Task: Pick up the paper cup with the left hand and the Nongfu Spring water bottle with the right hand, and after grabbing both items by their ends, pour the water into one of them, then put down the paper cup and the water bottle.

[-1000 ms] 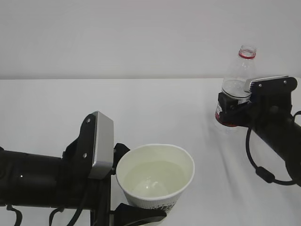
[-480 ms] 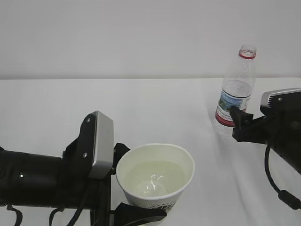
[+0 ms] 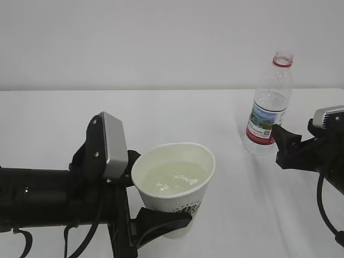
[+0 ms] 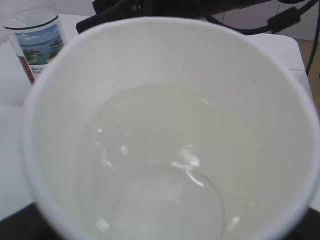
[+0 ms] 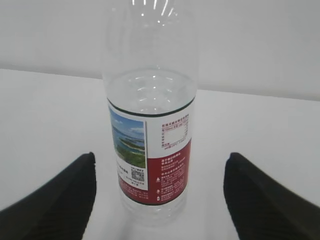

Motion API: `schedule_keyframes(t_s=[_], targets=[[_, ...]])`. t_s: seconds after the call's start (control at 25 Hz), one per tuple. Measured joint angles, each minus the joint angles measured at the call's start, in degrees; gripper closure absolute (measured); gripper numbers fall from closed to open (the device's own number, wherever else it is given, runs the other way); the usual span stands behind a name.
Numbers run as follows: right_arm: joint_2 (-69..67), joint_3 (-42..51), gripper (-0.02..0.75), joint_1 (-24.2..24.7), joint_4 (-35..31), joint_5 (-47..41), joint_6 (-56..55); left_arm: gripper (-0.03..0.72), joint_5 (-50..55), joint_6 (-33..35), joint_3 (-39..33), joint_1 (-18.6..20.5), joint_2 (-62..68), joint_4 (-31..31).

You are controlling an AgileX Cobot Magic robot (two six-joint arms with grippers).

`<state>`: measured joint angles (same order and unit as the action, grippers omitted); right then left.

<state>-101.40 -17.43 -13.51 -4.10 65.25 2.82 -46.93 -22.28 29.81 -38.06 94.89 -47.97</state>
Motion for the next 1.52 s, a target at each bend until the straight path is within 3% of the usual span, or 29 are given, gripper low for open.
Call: schedule_keyframes(t_s=[0.44,0.88,1.04,1.52], targets=[[0.46,0.11,0.144,0.00,0.00,0.11,-0.25,0.134,0.00,1.88,0.00,0.00,0.00,7.64],[0.46,0.19,0.146,0.00,1.85,0.10,-1.94,0.134,0.11,10.55,0.00,0.00,0.00,20.18],[0.46,0.19,0.146,0.00,1.95,0.10,-2.06,0.135,0.11,12.77,0.00,1.80,0.00,23.63],[0.46,0.19,0.147,0.00,2.36,0.10,-2.19,0.135,0.22,13.25,0.00,10.94,0.00,24.57]])
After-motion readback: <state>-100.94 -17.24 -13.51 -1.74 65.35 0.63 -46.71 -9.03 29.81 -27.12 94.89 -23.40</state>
